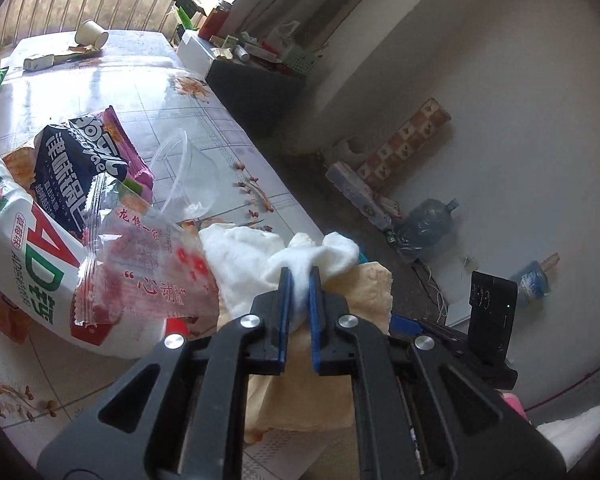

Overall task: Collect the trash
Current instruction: 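Close the left tool on the white cloth and lift it while the right tool holds the pink pad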

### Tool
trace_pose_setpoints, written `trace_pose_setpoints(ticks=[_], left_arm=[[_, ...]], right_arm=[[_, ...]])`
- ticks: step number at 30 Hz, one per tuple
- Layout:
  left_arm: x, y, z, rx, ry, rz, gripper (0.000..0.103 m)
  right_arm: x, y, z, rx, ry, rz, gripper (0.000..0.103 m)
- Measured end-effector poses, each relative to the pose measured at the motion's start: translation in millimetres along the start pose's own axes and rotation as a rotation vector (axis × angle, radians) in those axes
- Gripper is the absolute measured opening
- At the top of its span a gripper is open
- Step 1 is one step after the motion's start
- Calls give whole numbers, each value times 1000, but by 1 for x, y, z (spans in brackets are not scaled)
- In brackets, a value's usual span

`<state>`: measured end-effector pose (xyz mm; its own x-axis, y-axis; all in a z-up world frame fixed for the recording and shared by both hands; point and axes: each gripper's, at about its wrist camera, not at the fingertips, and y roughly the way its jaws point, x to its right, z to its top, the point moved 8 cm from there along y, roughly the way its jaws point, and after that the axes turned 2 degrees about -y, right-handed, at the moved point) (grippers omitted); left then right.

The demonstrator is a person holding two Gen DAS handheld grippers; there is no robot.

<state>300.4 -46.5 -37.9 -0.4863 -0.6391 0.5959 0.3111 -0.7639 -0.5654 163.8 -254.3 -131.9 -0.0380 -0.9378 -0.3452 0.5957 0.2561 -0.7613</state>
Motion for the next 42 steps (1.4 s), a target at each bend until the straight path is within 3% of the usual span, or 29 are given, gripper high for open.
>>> trace_pose_setpoints(ticks=[3, 8, 14, 19, 22, 27, 30, 37, 42], left_arm=[[-4, 0, 0, 7, -40, -28, 6], [-10, 13, -18, -47, -18, 30, 6], [-6, 31, -46, -148, 124, 153, 6], [0, 34, -60, -168, 279, 255, 5], [2, 29, -56, -142, 266, 251, 1], [8, 12, -31, -55, 126, 103, 1], [12, 1, -16, 9, 88, 69, 1], [41, -32, 14, 169, 127, 35, 1], [60, -54, 30, 258, 154, 19, 1]], right_arm=[[-2, 2, -1, -5, -3, 6, 85], [-4, 2, 0, -10, -12, 4, 85], [-4, 3, 0, -15, -17, 0, 85], [-6, 5, 0, -19, -16, 3, 85], [-6, 7, -2, -21, -18, 4, 85], [-9, 9, -4, -24, -38, -20, 85], [-7, 10, -3, -22, -42, -37, 85], [-1, 10, -4, -19, -44, -57, 84], [3, 8, -2, -24, -12, -27, 68]])
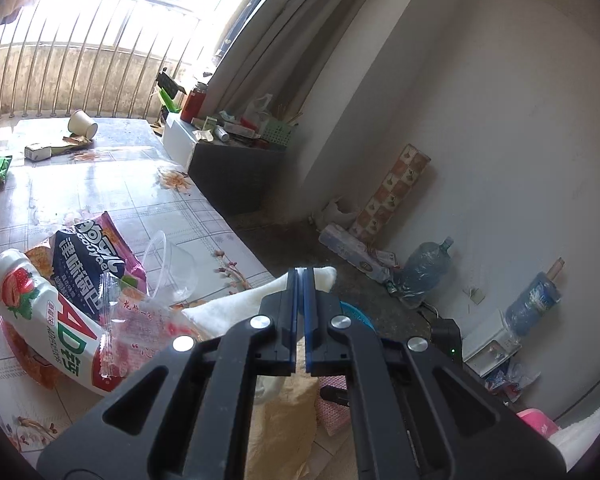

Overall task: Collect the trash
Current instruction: 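Close the left tool on the white cloth and lift it while the right tool holds the pink pad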

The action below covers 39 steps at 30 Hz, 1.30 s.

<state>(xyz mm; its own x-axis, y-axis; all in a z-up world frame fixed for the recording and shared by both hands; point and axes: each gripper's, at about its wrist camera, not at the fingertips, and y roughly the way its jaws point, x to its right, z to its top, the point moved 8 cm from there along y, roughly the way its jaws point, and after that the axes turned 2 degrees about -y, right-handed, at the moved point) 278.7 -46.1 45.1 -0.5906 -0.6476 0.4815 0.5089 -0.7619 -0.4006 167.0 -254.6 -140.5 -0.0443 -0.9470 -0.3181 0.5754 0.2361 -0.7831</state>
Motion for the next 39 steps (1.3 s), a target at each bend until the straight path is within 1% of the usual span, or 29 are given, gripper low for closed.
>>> trace_pose_setpoints(ticks=[3, 6, 10, 12, 13, 15, 18, 21, 23, 24, 26, 29, 33, 36, 39], left_arm=[[6, -3, 5, 20, 7, 3, 1], [8, -2, 6, 23, 14, 8, 1], [8, 3, 0, 3, 12, 15, 1], [7, 5, -2, -5, 7, 18, 1], [8, 6, -3, -7, 6, 18, 1], [7, 8, -4, -12, 4, 18, 1], [7, 10, -4, -15, 2, 18, 1], [8, 11, -5, -17, 2, 19, 1], [8, 11, -5, -20, 3, 20, 1], [8, 11, -5, -22, 3, 21, 1], [7, 12, -6, -26, 7, 24, 1], [6, 12, -7, -30, 12, 31, 1], [8, 13, -5, -29, 10, 32, 1], [14, 16, -2, -32, 11, 17, 1], [28, 21, 1, -33, 34, 2, 1]], right_arm=[[5, -3, 1, 8, 21, -3, 65], [14, -8, 2, 25, 65, 2, 58], [27, -12, 4, 36, 114, 12, 57], [26, -16, 5, 46, 104, 18, 58], [23, -17, 5, 45, 89, 20, 60], [15, -19, 4, 44, 50, 11, 87], [2, -17, 1, 43, -47, -37, 92], [-3, -5, -5, 7, -112, -97, 92], [-1, 0, -9, -4, -110, -101, 92], [0, -2, -9, 6, -110, -100, 91], [4, -5, -9, 12, -100, -97, 82], [16, -11, -9, 16, -52, -61, 80], [36, -21, -8, 34, 49, 6, 78], [49, -34, -5, 73, 114, 67, 78], [62, -49, -2, 123, 157, 92, 78]])
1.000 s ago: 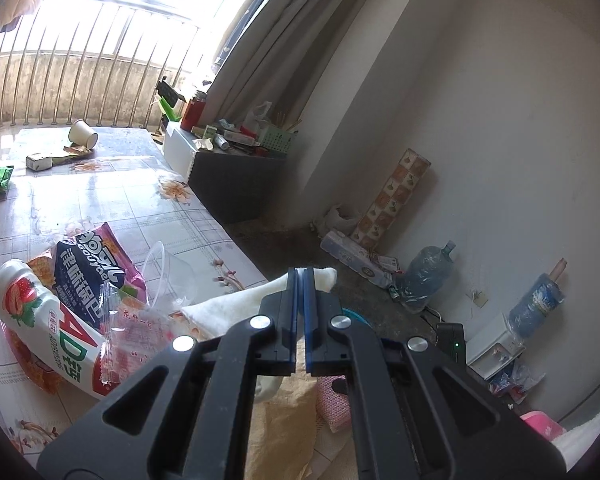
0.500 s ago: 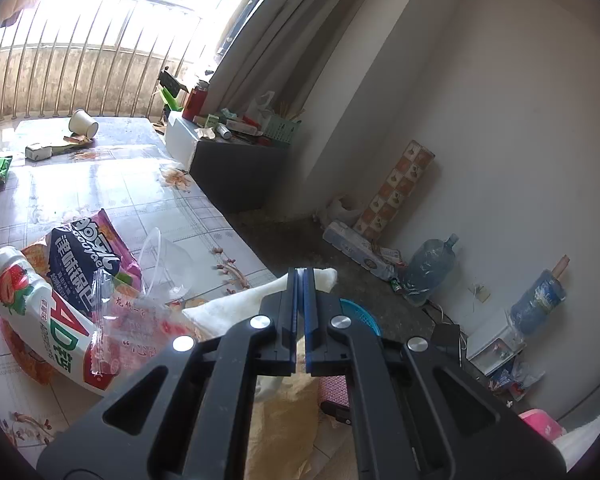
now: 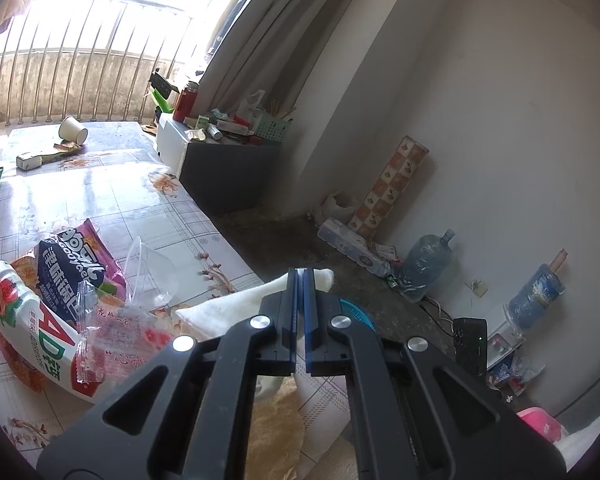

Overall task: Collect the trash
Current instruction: 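Carry the pink pad and white cloth over the blue wastebasket with both tools, then open both tools to drop the pink pad and white cloth into the basket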

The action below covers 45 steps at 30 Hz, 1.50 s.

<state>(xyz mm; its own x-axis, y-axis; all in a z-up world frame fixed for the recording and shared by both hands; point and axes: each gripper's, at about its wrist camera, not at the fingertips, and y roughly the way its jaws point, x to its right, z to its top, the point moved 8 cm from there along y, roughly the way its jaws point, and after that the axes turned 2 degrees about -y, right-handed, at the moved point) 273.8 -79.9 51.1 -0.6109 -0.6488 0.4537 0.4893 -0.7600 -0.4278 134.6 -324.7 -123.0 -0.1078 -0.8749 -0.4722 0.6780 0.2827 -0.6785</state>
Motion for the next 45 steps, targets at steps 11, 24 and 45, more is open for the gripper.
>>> trace_pose_setpoints(ticks=[11, 24, 45], left_arm=[[103, 81, 9, -106, 130, -141, 1], [207, 315, -82, -529, 147, -170, 1], [197, 453, -143, -657, 116, -22, 40]], right_arm=[[132, -88, 17, 238, 270, -159, 78], [280, -75, -20, 194, 536, -283, 78], [421, 88, 46, -9, 574, -340, 85]])
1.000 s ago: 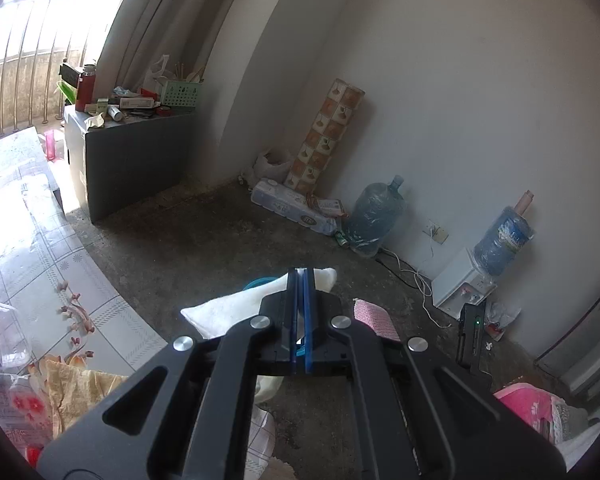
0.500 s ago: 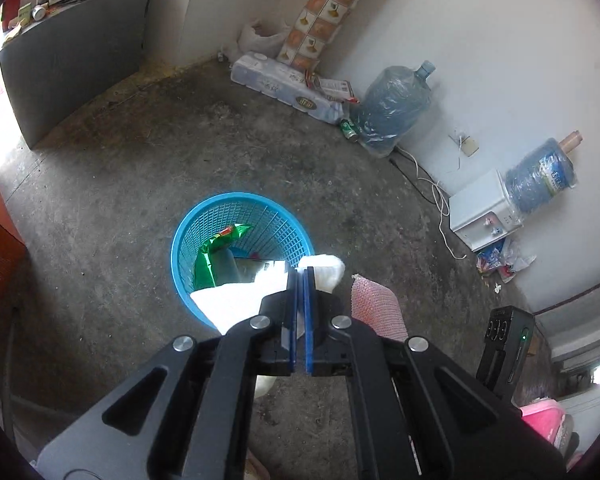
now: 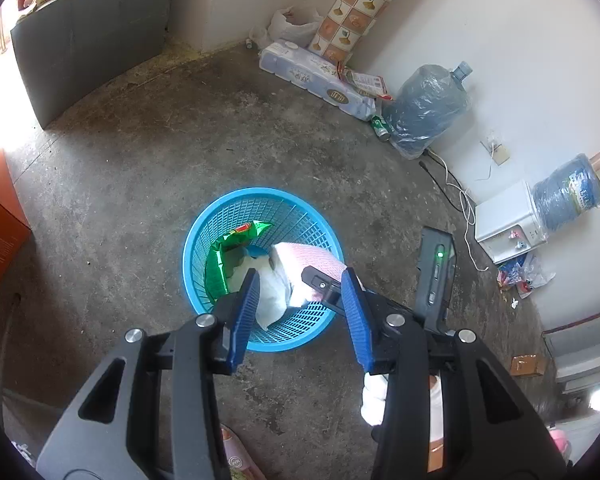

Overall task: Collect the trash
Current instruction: 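Open both tools to drop the pink pad and white cloth into the basket, then move both tools back to the table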

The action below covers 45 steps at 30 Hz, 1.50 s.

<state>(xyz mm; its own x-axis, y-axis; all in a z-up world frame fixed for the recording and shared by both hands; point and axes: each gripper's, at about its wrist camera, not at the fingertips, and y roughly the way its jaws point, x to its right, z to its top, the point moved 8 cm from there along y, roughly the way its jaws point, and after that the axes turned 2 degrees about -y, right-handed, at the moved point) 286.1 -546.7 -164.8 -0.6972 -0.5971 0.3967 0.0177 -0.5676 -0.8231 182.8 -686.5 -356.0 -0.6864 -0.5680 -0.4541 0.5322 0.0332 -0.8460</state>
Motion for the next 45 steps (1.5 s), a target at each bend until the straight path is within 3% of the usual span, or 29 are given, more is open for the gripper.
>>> trace_pose_setpoints(ticks=[3, 5, 8, 11, 16, 20, 24, 29, 32, 36, 40, 41, 45], left_arm=[[-6, -36, -4, 20, 18, 1, 42], [-12, -64, -9, 46, 27, 6, 45], [-27, -109, -22, 85, 24, 30, 52], [-45, -156, -46, 115, -6, 2, 54], [-88, -247, -98, 259, -57, 29, 56], [-128, -318, -148, 375, -120, 76, 59], [-164, -367, -199, 443, -181, 136, 61], [-200, -394, -255, 454, -230, 215, 61], [-215, -395, -282, 447, -274, 214, 61], [-233, -388, -312, 436, -313, 252, 61], [-240, -379, -330, 428, -334, 240, 61], [-240, -377, -334, 430, -334, 239, 61], [-243, -374, -342, 441, -323, 225, 61]], right_arm=[[4, 7, -2, -6, -7, -47, 85], [6, -2, -9, 6, 18, -24, 85], [8, -27, -26, 37, 24, 9, 85], [7, -60, -52, 57, 18, 43, 85], [-3, -118, -97, 81, -23, 91, 85], [-32, -160, -126, 104, -95, 153, 85], [-104, -195, -152, 121, -280, 256, 85], [-229, -226, -207, 87, -638, 407, 88], [-293, -231, -251, 35, -831, 461, 90], [-353, -225, -304, 26, -1057, 427, 90], [-386, -206, -332, -1, -1161, 366, 90], [-390, -199, -336, -7, -1176, 347, 88], [-401, -175, -344, -60, -1206, 269, 60]])
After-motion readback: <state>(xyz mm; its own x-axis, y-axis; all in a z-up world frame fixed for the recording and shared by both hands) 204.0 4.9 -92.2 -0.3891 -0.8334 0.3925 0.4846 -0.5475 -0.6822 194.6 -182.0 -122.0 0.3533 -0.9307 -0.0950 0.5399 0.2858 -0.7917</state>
